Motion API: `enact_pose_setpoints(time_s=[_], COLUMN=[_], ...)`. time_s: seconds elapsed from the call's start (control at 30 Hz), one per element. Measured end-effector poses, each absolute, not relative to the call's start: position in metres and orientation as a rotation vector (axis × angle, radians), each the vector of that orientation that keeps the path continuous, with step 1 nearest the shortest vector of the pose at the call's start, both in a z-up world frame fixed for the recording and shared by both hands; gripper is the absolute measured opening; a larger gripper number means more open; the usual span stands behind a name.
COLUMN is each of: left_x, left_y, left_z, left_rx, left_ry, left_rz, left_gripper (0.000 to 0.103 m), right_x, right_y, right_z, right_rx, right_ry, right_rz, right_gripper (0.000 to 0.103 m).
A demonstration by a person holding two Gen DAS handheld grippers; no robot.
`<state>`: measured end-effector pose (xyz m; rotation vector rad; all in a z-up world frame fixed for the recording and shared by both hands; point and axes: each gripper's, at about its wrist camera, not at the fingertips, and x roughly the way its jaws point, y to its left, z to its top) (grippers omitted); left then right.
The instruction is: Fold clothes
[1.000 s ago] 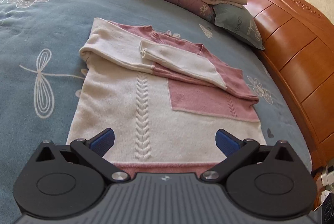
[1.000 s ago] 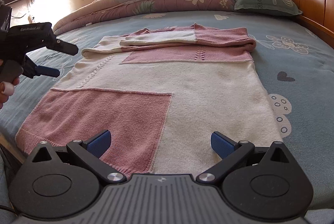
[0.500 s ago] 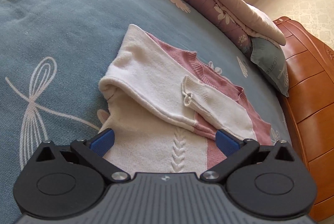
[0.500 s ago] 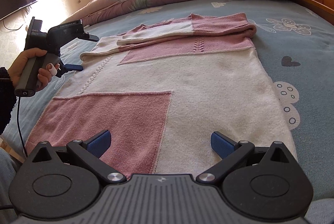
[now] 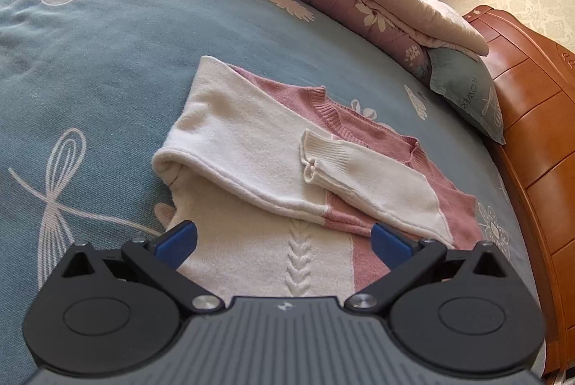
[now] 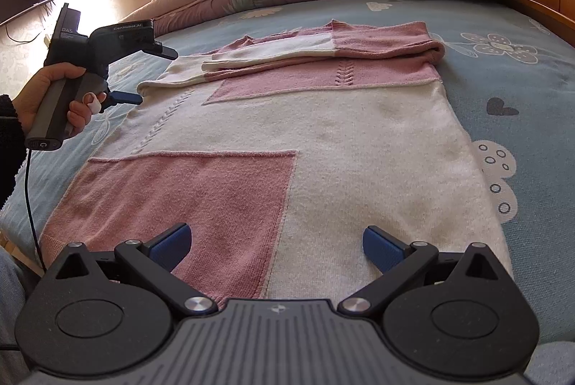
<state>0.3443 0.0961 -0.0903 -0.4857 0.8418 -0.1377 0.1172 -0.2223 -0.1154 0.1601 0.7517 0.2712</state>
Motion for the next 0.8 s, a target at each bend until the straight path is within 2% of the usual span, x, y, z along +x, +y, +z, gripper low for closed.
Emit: enact_pose_setpoints(time_s=[0.33, 0.8], left_x=[0.241, 0.157], left_y=[0.052, 0.019], left_z=[-0.066, -0.11], left_rx=[-0.358, -0.259], left_ry=[0.797, 0.827], left_rz=[-0.318, -0.308], left_gripper=[0.102, 0.102], right_x=[0.113, 0.1], right_y=[-0.218, -0.232], right_z=[-0.118, -0.128], right_rx=[0.105, 0.049], right_ry=[0.741, 0.7], right_rz=[0.26, 0.248], right_gripper=[0.103, 0.103])
